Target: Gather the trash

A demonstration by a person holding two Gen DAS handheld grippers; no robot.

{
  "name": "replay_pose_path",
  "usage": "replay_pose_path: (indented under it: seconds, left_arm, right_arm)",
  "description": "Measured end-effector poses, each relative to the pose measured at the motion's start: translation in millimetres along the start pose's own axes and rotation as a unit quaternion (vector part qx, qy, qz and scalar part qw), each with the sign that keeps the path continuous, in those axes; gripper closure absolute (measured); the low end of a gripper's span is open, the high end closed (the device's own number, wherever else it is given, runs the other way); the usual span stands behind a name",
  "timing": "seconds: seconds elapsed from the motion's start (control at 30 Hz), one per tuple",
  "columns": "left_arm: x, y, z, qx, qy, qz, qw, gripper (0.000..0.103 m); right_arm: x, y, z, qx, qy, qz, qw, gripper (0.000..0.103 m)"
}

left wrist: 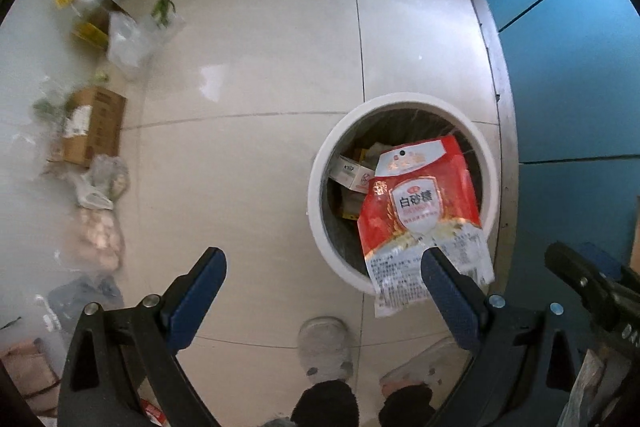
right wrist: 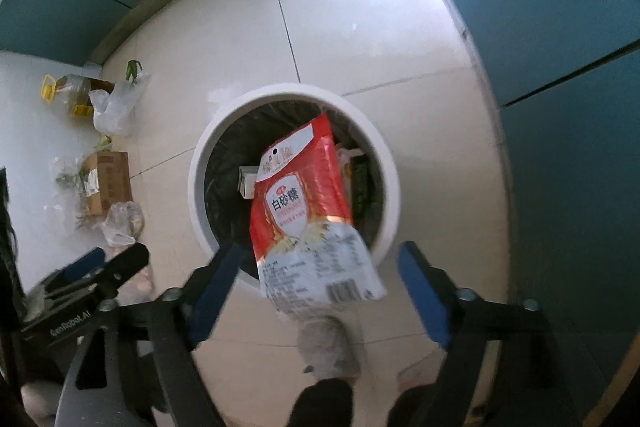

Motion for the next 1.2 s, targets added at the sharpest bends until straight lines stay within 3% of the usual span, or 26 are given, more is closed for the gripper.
replay_pose_path:
  seconds: [0.1, 0.33, 0.57, 0.93, 1.2]
  left_arm:
    - [7, 38, -7, -0.010, -0.010, -0.014, 0.9998, 0.003]
    - [26, 151, -11, -0.013, -0.018, -0.059, 0.9980, 0.003]
    - [61, 267, -15, -0.012, -0.017, -0.103, 0.9945, 0.003]
    - [144, 442, -40, 0.006, 0.025, -0.179, 0.9835, 0.003]
    - [200, 523, -58, 0.059, 0.027, -0.198, 0.9780, 0.003]
  right_arm:
    - [11, 41, 5, 0.021, 0.027, -0.026, 0.999, 0.001]
    - [38, 155, 19, 0.052, 0.061, -0.073, 0.994, 0.000]
    - [70, 278, 28, 0.045, 0.060, -0.111, 0.991, 0.000]
    - [145, 495, 14, -0.011, 0.086, -0.166, 0.982, 0.000]
    - [203, 614, 5, -0.073, 0.137, -0.193, 0.969, 0.000]
Point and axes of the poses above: each gripper's, at about its wrist camera, not at the fingertips, and y roughly against the way its jaws point, z to its left, x to its underside, the point moved 3 cm from there along -y, roughly the way its jaws point, and after that the axes turned 6 degrees about -z, right-handed, at the moved point
